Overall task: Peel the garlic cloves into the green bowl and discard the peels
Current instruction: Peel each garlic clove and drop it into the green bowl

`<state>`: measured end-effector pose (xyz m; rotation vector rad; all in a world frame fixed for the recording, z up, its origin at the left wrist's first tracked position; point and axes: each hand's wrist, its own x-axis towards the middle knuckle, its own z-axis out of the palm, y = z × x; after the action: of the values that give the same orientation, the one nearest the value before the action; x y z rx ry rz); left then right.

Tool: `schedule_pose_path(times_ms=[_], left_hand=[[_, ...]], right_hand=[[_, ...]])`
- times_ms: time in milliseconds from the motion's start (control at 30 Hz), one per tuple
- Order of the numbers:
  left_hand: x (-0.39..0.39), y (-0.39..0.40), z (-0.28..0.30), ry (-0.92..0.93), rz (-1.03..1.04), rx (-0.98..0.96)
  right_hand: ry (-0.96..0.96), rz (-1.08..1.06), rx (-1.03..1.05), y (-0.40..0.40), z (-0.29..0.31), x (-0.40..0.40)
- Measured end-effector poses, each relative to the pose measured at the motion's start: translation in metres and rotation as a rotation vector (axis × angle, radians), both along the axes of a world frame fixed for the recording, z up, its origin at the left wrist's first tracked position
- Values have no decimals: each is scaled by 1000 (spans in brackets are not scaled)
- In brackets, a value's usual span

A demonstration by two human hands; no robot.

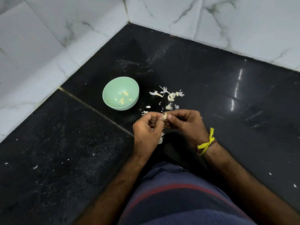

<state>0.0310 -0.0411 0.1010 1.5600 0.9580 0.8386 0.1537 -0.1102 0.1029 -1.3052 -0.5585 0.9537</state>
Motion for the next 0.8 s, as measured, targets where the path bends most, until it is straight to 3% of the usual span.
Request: schedule_pose_path(times_ms=[533,800], left_hand=[[-6,2,10,-222,-140,-168],[-1,0,-2,-114,-31,-92]], right_hand=[[-2,13,67,-3,1,3],[-90,22,66,-2,-1,-2]])
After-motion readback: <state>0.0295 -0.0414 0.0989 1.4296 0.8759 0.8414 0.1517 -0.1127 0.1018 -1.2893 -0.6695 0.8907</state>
